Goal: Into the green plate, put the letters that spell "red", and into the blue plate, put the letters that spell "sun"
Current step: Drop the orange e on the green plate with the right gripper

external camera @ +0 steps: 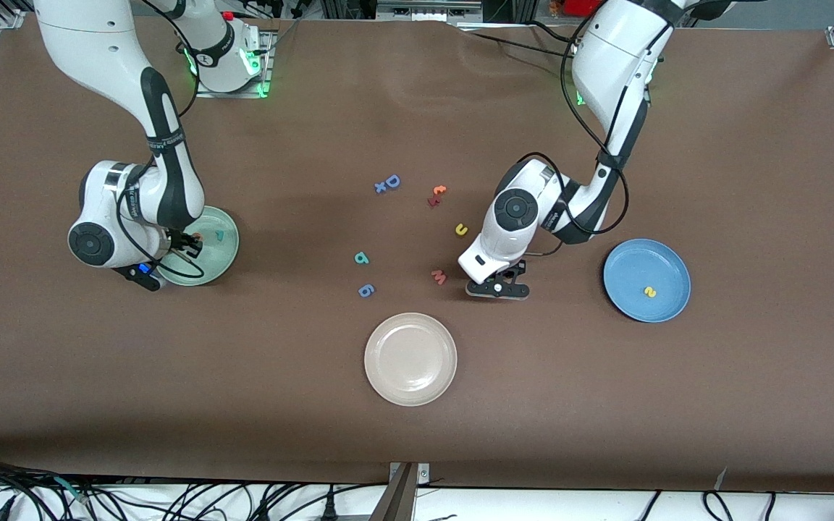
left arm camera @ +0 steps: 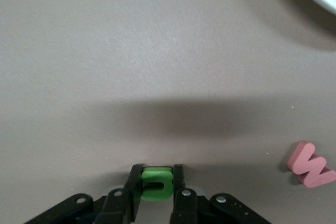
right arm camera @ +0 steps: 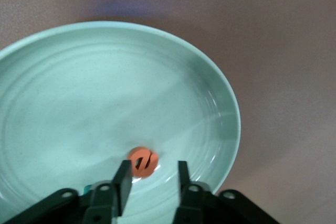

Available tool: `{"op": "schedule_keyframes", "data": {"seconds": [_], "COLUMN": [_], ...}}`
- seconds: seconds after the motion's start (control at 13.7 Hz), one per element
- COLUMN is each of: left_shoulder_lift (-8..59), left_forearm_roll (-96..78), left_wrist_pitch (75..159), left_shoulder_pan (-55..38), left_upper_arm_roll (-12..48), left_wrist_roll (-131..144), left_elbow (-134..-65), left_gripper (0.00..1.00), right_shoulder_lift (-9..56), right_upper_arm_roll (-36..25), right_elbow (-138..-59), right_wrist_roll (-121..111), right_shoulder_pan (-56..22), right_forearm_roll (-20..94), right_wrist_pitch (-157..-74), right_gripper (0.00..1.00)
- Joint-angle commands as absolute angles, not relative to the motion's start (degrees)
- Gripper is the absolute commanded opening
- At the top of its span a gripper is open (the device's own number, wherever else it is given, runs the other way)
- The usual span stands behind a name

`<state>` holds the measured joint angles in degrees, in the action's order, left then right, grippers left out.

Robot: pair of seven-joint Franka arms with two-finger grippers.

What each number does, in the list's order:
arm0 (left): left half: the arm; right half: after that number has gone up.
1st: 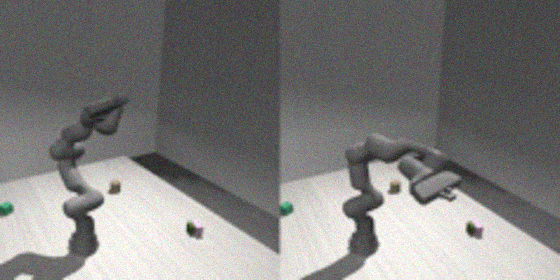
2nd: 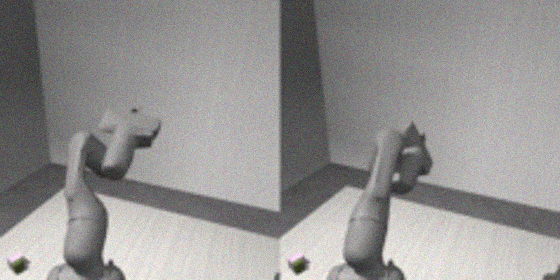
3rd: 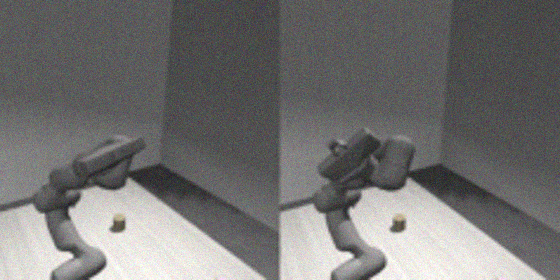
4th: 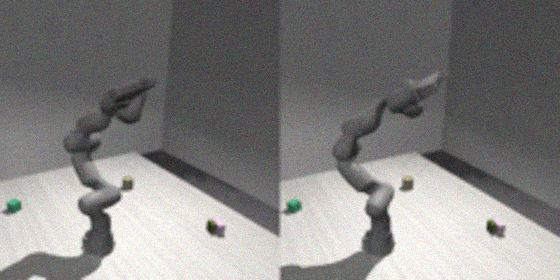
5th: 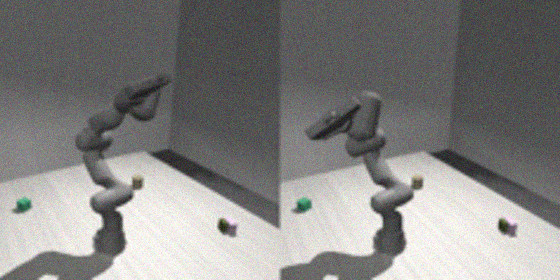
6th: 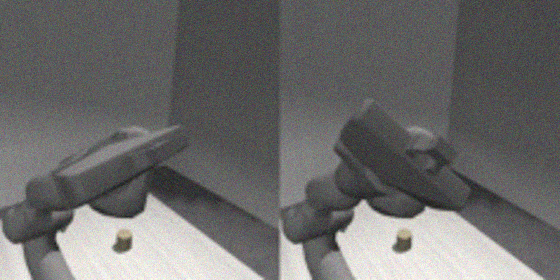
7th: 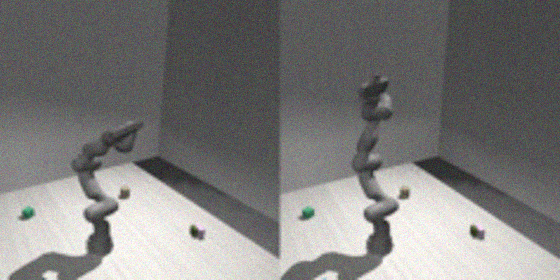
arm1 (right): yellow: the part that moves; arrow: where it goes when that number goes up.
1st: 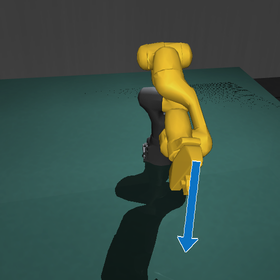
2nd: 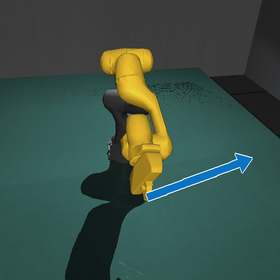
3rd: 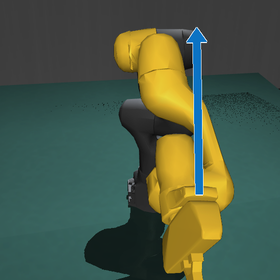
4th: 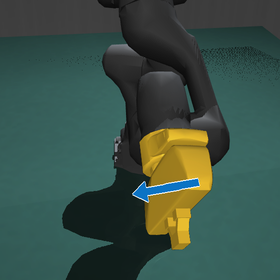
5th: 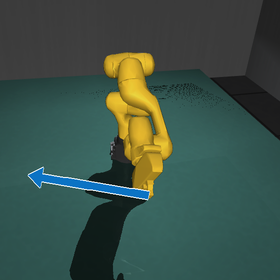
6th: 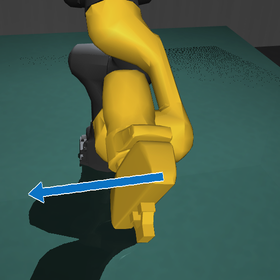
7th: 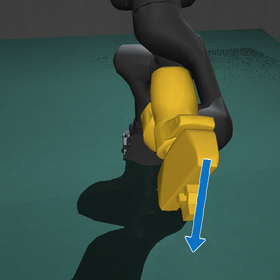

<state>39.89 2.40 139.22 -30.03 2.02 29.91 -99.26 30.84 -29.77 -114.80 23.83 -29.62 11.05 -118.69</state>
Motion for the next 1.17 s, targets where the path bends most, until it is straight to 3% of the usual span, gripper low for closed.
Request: {"op": "schedule_keyframes", "data": {"seconds": [0.0,0.29,0.44,0.58,1.1], "left_shoulder_lift": [37.3,34.1,32.8,30.8,29.8], "left_forearm_roll": [3.1,3.1,3.1,3.1,3.2], "left_wrist_pitch": [133.7,124.9,120.8,116.5,112.3], "left_shoulder_pan": [-29.0,-23.7,-20.6,-17.5,-6.2], "left_upper_arm_roll": [1.7,1.7,1.7,1.7,1.5], "left_wrist_roll": [28.4,19.4,16.1,10.8,-8.2], "left_elbow": [-98.2,-96.9,-96.9,-97.0,-97.2], "left_gripper": [0.2,0.19,0.19,0.19,0.2], "right_shoulder_lift": [29.7,26.8,26.5,26.9,33.6], "right_upper_arm_roll": [-29.9,-28.2,-25.9,-23.1,-22.5], "right_elbow": [-115.0,-113.3,-112.5,-110.5,-104.9], "right_wrist_roll": [22.7,28.5,33.1,39.3,51.8], "right_shoulder_pan": [-30.0,-32.2,-33.8,-36.0,-46.2], "right_forearm_roll": [12.3,15.5,17.8,18.1,24.5], "right_wrist_pitch": [-118.3,-114.7,-115.4,-116.4,-127.9], "right_gripper": [0.9,0.9,0.98,0.98,0.98]}}
